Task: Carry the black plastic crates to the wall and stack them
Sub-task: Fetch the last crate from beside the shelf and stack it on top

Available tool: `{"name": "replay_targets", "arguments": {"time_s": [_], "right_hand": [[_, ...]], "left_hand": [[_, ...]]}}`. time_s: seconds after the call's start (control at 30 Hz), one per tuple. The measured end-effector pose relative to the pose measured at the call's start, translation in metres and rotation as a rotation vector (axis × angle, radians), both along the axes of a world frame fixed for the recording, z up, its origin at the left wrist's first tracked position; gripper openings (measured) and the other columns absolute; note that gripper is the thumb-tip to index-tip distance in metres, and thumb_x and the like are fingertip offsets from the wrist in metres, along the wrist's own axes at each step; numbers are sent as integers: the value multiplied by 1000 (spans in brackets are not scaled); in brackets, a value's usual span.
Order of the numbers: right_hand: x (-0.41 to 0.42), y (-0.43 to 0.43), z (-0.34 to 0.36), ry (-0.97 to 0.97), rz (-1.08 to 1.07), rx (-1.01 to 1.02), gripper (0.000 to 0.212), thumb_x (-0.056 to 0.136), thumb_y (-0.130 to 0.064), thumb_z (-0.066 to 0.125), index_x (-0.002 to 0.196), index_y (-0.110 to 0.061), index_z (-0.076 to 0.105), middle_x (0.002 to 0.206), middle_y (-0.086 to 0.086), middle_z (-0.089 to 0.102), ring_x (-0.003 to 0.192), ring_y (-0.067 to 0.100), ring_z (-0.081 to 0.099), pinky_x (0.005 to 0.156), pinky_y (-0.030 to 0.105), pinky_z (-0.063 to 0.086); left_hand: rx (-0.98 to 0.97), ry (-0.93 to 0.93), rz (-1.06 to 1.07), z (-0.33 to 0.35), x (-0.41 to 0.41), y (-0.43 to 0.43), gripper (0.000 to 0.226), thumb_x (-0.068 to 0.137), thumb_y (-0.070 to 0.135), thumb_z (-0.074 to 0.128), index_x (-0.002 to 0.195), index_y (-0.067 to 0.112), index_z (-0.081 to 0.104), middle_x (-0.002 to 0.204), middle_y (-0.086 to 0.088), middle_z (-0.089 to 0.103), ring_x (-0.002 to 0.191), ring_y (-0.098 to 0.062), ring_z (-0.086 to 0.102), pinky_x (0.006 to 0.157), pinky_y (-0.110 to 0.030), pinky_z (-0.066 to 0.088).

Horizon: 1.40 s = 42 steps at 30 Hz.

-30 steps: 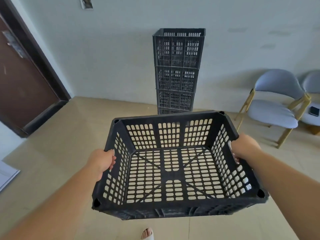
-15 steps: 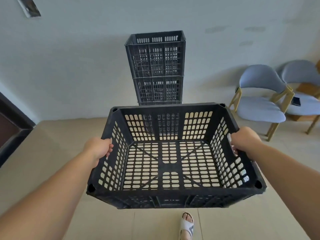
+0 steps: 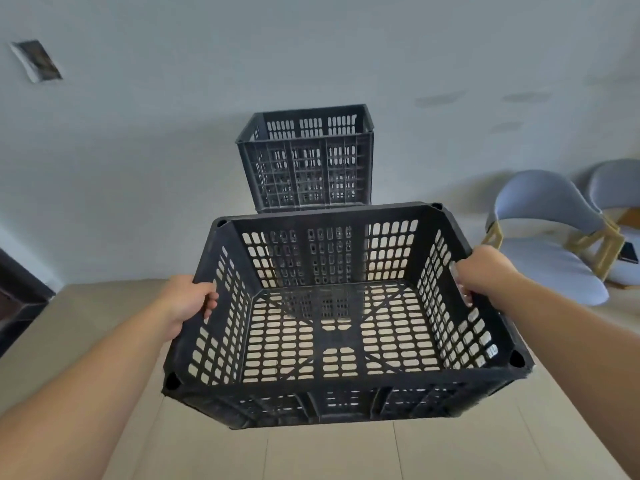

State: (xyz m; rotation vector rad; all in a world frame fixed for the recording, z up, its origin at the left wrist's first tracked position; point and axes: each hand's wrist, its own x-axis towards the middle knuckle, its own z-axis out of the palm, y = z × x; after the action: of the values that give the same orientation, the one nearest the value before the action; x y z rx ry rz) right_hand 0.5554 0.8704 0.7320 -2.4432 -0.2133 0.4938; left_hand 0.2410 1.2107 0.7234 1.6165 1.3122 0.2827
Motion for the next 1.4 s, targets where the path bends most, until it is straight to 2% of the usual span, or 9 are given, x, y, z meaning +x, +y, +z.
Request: {"name": "replay_targets", "arguments": {"time_s": [0.23,0.37,0.47,0.57,0.77,0.87,1.1,1.23,1.4], "right_hand": [[76,76,63,-4,18,41,12,91,3,51,80,1,56,72,20,60,52,27,58,48,30,51],[100,119,113,60,66,55,25,86,13,40,68,7,56,67,28,57,55,32,55,59,40,49],[119,149,156,30,44,99,20,91,11,39,80,12,56,74,31,56,66,36,54,65,46,50],[132,178,197,-13,37,123,16,99,4,41,93,14,53,75,28,61,62,33,58,62,44,54],[165,224,257,-39,53,191,17,105,-6,42,99,8,51,82,23,61,60,30,57,43,34,57],[190,244,277,-33,67,210,17,105,-8,43,103,7,51,80,22,61,55,28,57,39,32,54],[265,295,299,-57,126,237,15,104,-9,47,107,5,51,78,23,62,50,27,58,49,35,56],[306,330,311,-77,145,209,17,105,-13,46,103,3,52,65,19,63,45,26,57,48,33,53],[347,374,321,-89,145,202,19,104,-15,46,98,2,52,64,18,62,45,24,56,51,31,51]], "left_hand": [[43,4,-174,70,65,91,21,99,11,58,90,-5,70,74,-15,70,66,-25,64,69,-36,56],[78,-42,-232,114,99,147,21,97,12,60,89,-4,71,76,-17,71,69,-26,65,74,-37,56],[92,-98,-254,150,121,188,24,98,13,60,89,-6,72,82,-20,71,73,-28,64,80,-41,55],[115,-134,-272,187,143,225,26,101,11,57,90,-7,71,85,-22,69,76,-28,63,82,-40,56],[192,-164,-238,254,188,285,29,101,16,59,94,-9,71,78,-17,74,52,-16,66,48,-24,57],[180,-203,-213,275,214,313,30,100,19,60,98,-10,69,71,-15,72,46,-16,65,45,-23,56],[125,-256,-213,297,275,362,29,102,19,56,102,-8,64,72,-15,67,47,-17,60,43,-23,54],[88,-271,-200,300,307,387,27,102,21,55,101,-5,63,72,-12,64,47,-16,59,43,-23,53],[38,-299,-180,308,348,426,27,103,20,52,96,-4,61,69,-11,62,41,-14,57,40,-21,51]]}}
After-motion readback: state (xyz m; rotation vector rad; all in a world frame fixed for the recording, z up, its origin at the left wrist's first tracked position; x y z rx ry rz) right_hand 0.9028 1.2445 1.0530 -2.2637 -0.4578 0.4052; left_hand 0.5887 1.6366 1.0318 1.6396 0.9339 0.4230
